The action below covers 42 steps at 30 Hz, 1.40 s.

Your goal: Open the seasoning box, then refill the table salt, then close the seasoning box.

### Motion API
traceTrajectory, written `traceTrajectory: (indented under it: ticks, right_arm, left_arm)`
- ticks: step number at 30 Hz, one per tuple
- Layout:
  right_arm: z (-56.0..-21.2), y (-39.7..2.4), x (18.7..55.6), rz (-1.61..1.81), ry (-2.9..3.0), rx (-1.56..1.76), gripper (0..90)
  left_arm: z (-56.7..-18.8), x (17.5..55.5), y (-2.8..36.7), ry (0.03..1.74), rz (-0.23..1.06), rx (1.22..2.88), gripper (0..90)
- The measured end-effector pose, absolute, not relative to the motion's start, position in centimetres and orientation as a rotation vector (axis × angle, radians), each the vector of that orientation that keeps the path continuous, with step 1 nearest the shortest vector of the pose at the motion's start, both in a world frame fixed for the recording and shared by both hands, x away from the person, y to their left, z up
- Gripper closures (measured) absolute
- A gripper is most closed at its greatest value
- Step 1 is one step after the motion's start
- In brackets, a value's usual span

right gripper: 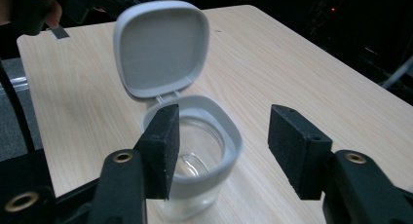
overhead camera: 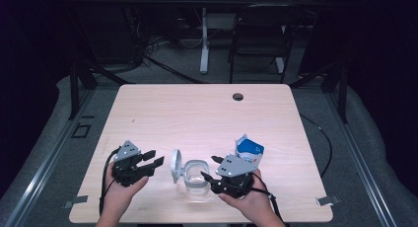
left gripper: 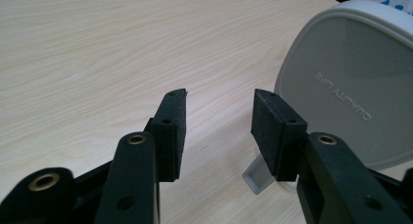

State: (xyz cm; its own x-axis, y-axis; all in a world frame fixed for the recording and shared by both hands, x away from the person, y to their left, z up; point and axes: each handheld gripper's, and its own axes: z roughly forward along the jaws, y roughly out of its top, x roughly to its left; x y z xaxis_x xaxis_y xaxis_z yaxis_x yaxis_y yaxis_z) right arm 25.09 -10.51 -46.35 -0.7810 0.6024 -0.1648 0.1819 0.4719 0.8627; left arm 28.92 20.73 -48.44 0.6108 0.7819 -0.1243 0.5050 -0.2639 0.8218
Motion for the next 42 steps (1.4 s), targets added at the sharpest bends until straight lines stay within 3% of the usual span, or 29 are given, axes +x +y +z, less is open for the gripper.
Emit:
traceTrajectory:
  ticks: [18,42]
  right_arm:
    - [-48.6,-18.6,23.6,1.268,2.251,0.862,47.1]
    - [-52.1,-23.8,24.6,1.208,2.166,1.067,44.6]
  left_arm:
    - [-48.4,29.2,22.6,1.090,0.385,1.875,53.6]
    - [-49.2,28.9,24.2,1.140,0.406,1.851,50.1]
